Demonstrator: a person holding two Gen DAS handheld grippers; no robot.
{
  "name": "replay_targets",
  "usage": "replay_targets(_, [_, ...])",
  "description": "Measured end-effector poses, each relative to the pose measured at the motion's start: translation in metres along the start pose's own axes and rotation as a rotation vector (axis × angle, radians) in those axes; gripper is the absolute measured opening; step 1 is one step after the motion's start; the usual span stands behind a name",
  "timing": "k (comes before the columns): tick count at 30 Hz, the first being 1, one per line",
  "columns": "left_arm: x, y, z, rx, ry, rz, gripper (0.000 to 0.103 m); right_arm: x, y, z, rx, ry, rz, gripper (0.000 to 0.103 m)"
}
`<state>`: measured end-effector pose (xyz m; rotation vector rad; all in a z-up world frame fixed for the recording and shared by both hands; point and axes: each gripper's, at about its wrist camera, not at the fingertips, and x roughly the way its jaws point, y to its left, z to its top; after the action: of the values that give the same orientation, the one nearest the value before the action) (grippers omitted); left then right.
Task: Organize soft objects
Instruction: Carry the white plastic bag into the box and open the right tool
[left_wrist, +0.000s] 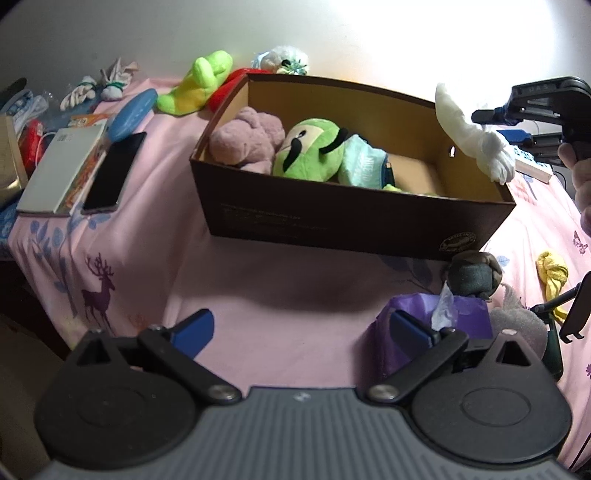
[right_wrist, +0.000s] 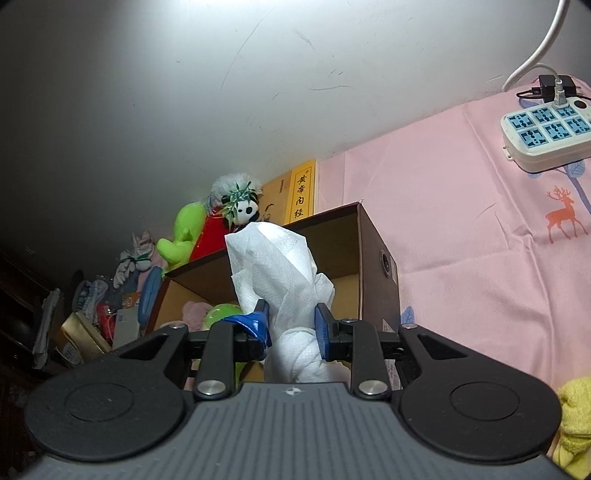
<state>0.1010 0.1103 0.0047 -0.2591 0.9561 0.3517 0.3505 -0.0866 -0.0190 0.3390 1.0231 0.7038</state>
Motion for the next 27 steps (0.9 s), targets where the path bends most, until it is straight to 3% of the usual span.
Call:
replay_targets(7, [0.007, 0.006, -0.002, 0.000, 0.022, 0.035, 0.102, 0.044, 0.013, 0.002, -0.108, 0.045, -0.151, 0.007])
replay_targets(16, [0.013, 0.013, -0.001, -0.011, 0.035, 0.052, 0.102, 0.068, 0.032, -0.002, -0.188, 0.051, -0.229, 0.013])
replay_targets(27, [0.018, 0.011, 0.001, -0.006, 0.041, 0.069, 0.102, 0.060, 0.024, -0.003, -0.111, 0.036, -0.144, 0.015])
